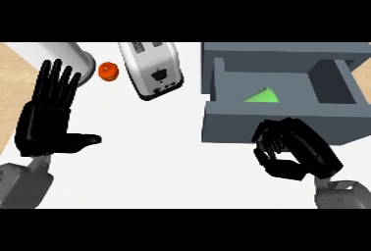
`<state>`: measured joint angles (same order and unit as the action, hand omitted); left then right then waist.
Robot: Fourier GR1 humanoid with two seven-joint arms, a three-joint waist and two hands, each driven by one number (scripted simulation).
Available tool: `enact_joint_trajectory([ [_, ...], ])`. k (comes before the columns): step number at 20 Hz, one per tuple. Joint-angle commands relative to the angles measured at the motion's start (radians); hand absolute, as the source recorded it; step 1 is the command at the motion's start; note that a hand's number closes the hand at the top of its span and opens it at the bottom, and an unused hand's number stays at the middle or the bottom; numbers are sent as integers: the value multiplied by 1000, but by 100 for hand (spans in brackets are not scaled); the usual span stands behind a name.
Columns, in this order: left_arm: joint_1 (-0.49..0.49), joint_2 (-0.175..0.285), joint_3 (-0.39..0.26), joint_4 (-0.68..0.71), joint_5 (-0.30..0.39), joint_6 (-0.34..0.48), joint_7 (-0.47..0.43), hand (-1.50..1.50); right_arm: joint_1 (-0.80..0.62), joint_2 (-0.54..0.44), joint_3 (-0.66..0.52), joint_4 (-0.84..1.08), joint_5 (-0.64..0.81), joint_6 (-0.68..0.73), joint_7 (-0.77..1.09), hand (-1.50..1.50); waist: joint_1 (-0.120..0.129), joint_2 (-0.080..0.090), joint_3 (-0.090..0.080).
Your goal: Pick up the cup, place it into the drawer and close the drawer
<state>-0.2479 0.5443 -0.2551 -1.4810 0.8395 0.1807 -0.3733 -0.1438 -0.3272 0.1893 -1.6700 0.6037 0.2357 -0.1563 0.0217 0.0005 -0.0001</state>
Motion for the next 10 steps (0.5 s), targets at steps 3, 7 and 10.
enact_joint_trajectory([
  [3,99,79,118,-22,43,-136,22,-150,-121,79,48,277,142,-98,-32,-150,-1,2,0],
  [7,85,50,154,42,27,-184,13,-150,-198,113,63,452,218,-142,-57,-150,-10,2,0],
  [10,99,22,166,41,3,-198,11,-150,-280,131,25,646,239,-192,-128,-150,-8,2,0],
])
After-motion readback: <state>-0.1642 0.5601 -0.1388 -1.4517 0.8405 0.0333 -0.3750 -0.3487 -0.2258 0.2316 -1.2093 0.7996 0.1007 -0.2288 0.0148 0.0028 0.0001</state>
